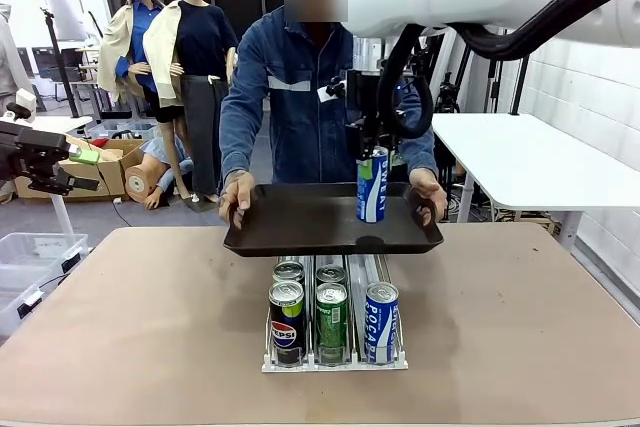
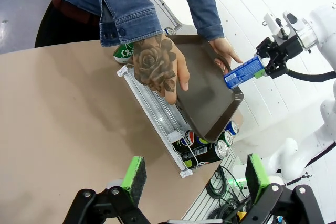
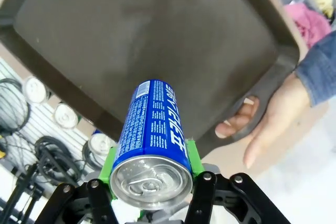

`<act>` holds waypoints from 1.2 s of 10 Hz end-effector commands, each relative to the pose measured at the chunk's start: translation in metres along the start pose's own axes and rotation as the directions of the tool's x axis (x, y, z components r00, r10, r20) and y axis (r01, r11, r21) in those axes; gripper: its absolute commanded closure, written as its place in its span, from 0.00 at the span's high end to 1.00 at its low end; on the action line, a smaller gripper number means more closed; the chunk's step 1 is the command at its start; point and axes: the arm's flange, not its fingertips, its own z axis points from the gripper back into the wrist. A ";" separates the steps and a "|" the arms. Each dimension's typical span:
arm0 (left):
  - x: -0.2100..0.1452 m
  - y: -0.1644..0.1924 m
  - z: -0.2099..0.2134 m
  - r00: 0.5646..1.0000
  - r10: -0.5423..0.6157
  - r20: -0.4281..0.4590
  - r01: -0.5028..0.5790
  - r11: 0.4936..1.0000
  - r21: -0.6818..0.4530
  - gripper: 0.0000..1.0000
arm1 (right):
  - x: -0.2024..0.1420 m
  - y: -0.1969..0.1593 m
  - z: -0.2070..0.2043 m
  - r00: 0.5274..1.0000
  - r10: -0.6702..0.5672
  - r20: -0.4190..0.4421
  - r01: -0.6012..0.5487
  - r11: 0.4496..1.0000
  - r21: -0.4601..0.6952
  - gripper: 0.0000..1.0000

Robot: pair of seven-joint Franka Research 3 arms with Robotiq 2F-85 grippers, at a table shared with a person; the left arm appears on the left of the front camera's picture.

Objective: Retrieve and hand over the desired beverage to the person.
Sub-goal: Place the picked can on the Handle tray extended by the person.

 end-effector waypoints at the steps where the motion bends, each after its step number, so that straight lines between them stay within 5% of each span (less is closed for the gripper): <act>1: 0.000 -0.001 0.002 1.000 0.001 0.006 -0.001 1.000 -0.005 1.00 | 0.016 -0.001 -0.003 1.000 -0.023 0.021 0.024 0.999 -0.027 0.00; 12: 0.000 -0.001 0.002 1.000 0.001 0.006 -0.001 1.000 -0.005 1.00 | 0.039 -0.014 -0.025 0.998 -0.026 -0.055 0.027 1.000 0.007 0.00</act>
